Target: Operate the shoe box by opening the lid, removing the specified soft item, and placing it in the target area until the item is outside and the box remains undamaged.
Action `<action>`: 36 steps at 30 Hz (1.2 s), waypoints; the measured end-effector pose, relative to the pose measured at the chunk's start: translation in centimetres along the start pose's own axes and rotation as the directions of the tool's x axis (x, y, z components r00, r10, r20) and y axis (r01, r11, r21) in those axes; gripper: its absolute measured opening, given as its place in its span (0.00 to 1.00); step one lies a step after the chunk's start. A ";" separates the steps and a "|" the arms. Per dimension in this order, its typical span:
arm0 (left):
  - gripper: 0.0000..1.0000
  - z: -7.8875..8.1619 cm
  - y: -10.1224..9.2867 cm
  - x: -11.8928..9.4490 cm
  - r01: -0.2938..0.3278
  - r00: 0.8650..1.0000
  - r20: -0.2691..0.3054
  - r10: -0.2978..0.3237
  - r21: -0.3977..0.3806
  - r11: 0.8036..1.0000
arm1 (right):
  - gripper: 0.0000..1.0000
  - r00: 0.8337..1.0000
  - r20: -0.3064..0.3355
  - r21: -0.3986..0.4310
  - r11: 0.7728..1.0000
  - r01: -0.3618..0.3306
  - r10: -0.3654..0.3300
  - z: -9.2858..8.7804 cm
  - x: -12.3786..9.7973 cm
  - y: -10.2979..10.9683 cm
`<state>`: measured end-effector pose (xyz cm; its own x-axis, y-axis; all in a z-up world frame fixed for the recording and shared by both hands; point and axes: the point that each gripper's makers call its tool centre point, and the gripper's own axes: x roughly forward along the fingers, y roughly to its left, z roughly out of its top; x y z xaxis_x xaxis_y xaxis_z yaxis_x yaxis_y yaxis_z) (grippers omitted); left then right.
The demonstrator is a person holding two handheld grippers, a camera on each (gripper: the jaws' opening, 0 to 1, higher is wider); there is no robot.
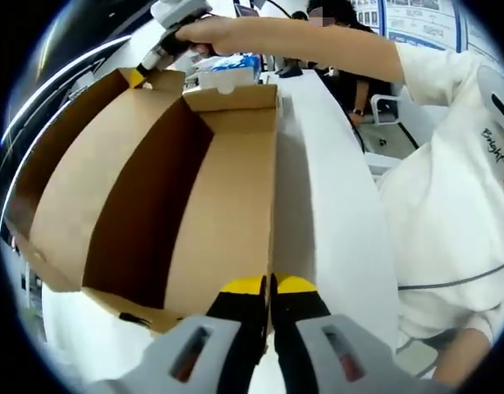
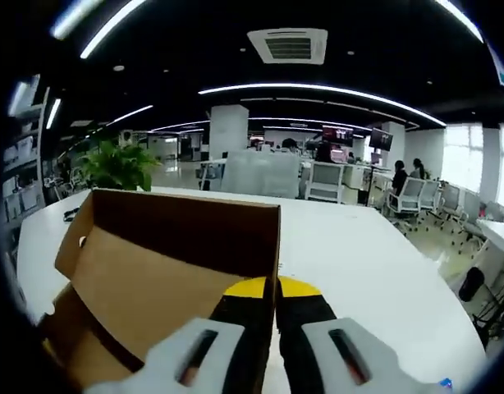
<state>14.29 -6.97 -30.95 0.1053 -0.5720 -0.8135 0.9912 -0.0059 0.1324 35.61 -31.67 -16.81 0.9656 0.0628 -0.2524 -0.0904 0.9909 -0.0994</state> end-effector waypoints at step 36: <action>0.10 -0.1 0.7 0.1 -0.107 0.994 -0.003 0.108 0.110 0.988 | 0.00 0.968 0.243 0.020 0.998 0.055 -0.058 0.1 -7.5 0.0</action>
<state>14.95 -6.98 -31.01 0.2120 -0.5671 -0.7959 0.9593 -0.0350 0.2804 28.36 -32.15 -14.82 0.9995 0.0321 -0.0051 -0.0325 0.9951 -0.0937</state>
